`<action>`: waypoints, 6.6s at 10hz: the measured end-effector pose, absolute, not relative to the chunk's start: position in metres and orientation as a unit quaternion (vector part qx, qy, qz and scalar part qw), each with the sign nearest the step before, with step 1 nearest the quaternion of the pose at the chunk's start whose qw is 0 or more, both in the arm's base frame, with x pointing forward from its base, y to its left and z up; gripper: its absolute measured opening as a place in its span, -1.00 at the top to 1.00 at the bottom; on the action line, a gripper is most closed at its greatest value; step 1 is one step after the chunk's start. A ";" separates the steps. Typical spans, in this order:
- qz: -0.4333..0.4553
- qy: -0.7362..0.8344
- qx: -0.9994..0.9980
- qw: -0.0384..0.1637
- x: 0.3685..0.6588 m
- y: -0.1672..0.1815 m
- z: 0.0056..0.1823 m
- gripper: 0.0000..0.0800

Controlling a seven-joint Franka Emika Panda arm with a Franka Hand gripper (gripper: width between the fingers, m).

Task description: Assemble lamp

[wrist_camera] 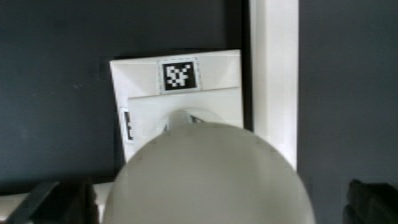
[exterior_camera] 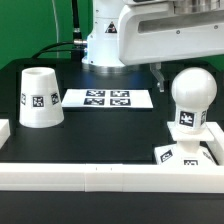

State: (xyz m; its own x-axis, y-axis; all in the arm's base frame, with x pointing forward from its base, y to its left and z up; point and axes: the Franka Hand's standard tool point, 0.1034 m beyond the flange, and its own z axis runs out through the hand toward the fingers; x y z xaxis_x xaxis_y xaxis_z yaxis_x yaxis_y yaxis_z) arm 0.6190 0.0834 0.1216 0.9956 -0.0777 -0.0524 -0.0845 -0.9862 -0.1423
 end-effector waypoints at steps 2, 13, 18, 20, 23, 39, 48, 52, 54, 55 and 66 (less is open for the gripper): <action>0.017 -0.055 -0.996 0.073 0.619 0.082 0.121 -0.75; -0.030 -0.482 -0.876 0.016 0.634 0.075 0.125 -0.75; -0.030 -0.636 -0.771 -0.016 0.633 0.080 0.118 -0.75; -0.024 -0.681 -0.731 -0.022 0.632 0.080 0.116 -0.75; -0.015 -0.740 -0.671 -0.034 0.632 0.075 0.116 -0.75; -0.028 -0.406 -0.913 -0.007 0.632 0.071 0.115 -0.44; -0.031 -0.054 -0.998 0.016 0.633 0.078 0.118 -0.45; -0.025 0.147 -0.989 0.022 0.631 0.082 0.116 -0.45; -0.018 0.199 -0.980 0.023 0.629 0.083 0.115 -0.45; -0.013 0.213 -0.977 0.025 0.628 0.084 0.115 -0.45; 0.034 0.584 -0.809 0.064 0.624 0.093 0.112 -0.45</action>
Offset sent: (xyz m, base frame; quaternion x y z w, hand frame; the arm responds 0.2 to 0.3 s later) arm 0.0000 0.0000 0.0000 0.0000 0.0000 -0.1938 0.9810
